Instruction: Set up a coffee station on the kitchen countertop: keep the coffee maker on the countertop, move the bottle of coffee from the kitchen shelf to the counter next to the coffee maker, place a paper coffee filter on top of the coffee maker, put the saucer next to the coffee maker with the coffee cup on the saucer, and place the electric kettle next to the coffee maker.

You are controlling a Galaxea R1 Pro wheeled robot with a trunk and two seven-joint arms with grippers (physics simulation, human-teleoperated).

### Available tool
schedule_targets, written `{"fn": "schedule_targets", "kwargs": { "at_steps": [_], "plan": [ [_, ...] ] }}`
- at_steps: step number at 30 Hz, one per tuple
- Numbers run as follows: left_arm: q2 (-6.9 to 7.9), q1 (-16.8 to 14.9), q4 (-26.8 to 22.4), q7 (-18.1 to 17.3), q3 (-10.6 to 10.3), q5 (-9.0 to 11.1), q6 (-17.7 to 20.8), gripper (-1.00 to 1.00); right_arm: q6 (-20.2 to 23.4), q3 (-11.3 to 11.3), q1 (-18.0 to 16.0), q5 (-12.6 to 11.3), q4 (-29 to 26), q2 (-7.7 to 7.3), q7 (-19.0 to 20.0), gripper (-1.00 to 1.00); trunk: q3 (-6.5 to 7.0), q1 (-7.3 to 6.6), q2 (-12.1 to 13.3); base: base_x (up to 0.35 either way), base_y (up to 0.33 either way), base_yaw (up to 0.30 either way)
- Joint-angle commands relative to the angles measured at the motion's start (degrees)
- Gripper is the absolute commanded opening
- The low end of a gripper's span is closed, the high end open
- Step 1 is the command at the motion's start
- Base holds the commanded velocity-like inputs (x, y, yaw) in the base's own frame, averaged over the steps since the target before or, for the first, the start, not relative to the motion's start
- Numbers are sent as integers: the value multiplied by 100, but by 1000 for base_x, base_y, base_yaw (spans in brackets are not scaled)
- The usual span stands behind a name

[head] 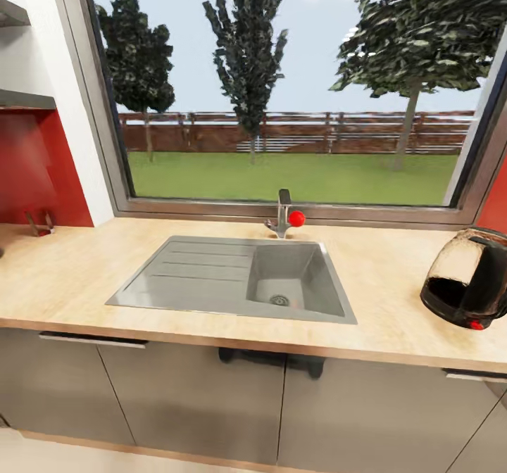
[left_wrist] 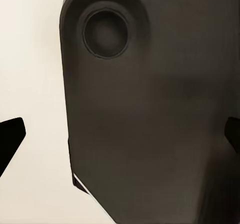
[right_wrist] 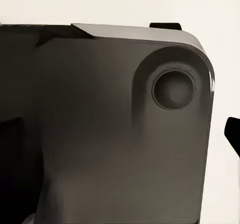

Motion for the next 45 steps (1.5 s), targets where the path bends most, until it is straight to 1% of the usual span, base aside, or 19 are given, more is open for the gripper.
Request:
{"fn": "schedule_targets", "kwargs": {
  "at_steps": [1, 7, 15, 22, 38, 45],
  "plan": [
    [-1, 0, -38, -2, 2, 3, -11, 100, -20, 7, -2, 1, 4, 0, 2, 100, -7, 0, -3, -34, 0, 264],
    [2, 1, -181, -2, 27, 3, -224, 100, -30, 21, -2, 9, 4, 0, 2, 100, -19, 0, -3, -231, 117, 269],
    [6, 1, -181, -2, 29, 3, -219, 100, -30, 21, -2, 9, 4, 0, 2, 100, -22, 0, -3, -265, 222, 271],
    [14, 1, -182, -2, 33, 3, -219, 100, -30, 21, -2, 9, 4, 0, 2, 100, -22, 0, -3, -52, 290, 242],
    [23, 1, -175, -2, 44, 6, -219, 100, -28, 21, -2, 15, 4, 0, 2, 100, -22, 0, -3, -1, 305, 22],
    [23, 1, -176, -2, 44, 11, -222, 100, -29, 26, -2, 15, 4, 0, 2, 100, -35, 0, -3, 62, 305, 143]
  ]
}}
